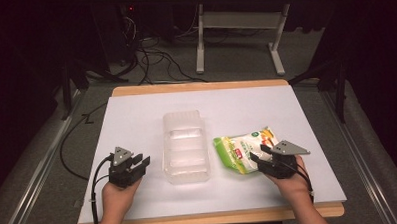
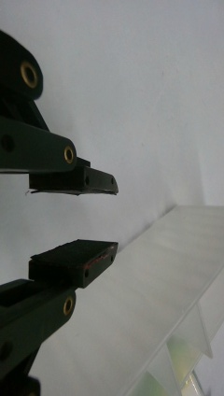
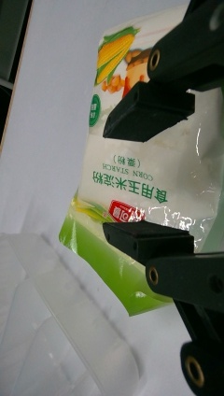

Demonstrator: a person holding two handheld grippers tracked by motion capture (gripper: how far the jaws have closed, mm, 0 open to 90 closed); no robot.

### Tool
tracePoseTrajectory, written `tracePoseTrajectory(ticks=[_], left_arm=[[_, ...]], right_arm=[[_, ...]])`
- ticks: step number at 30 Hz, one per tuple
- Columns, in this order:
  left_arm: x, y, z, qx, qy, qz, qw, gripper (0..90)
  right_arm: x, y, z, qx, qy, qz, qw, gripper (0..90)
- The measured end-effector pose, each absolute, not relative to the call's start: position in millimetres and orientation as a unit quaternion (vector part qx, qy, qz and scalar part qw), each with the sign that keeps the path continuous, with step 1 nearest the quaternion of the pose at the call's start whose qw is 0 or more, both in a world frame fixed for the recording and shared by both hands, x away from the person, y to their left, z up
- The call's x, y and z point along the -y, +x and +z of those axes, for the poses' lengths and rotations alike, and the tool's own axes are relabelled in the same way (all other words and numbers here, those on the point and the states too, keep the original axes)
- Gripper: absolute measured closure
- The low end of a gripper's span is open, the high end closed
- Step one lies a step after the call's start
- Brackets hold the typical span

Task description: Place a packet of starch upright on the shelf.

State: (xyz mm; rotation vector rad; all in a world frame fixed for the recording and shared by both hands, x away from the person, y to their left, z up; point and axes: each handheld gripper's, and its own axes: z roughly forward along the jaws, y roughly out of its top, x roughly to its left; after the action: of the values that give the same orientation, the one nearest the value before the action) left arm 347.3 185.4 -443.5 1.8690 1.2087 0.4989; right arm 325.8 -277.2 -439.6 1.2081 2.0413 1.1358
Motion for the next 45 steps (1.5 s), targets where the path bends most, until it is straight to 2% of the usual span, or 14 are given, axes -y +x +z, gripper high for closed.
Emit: tracePoseTrajectory(ticks=[7, 19, 25, 29, 34, 38, 41, 45], left_arm=[[-184, 348, -443, -0.478, 0.744, 0.198, 0.422, 65.7], [-181, 347, -444, -0.477, 0.746, 0.203, 0.417, 58.7], [-178, 342, -435, -0.476, 0.736, 0.199, 0.438, 57.2], [-167, 333, -421, -0.462, 0.720, 0.201, 0.477, 59.8], [-153, 326, -413, -0.444, 0.719, 0.194, 0.498, 56.9], [-140, 324, -413, -0.436, 0.729, 0.197, 0.490, 56.0], [-128, 331, -421, -0.454, 0.733, 0.189, 0.471, 55.2], [-122, 340, -427, -0.470, 0.737, 0.187, 0.447, 58.9]], right_arm=[[276, 324, -440, -0.756, 0.444, 0.411, 0.247, 42.9], [277, 324, -438, -0.758, 0.438, 0.414, 0.249, 40.7], [273, 322, -437, -0.758, 0.437, 0.416, 0.248, 39.3], [269, 323, -438, -0.764, 0.432, 0.410, 0.248, 38.7], [269, 323, -439, -0.765, 0.431, 0.410, 0.246, 38.7], [268, 323, -439, -0.767, 0.430, 0.409, 0.246, 38.7], [268, 324, -439, -0.769, 0.428, 0.407, 0.246, 38.7], [266, 324, -440, -0.770, 0.429, 0.405, 0.243, 38.7]])
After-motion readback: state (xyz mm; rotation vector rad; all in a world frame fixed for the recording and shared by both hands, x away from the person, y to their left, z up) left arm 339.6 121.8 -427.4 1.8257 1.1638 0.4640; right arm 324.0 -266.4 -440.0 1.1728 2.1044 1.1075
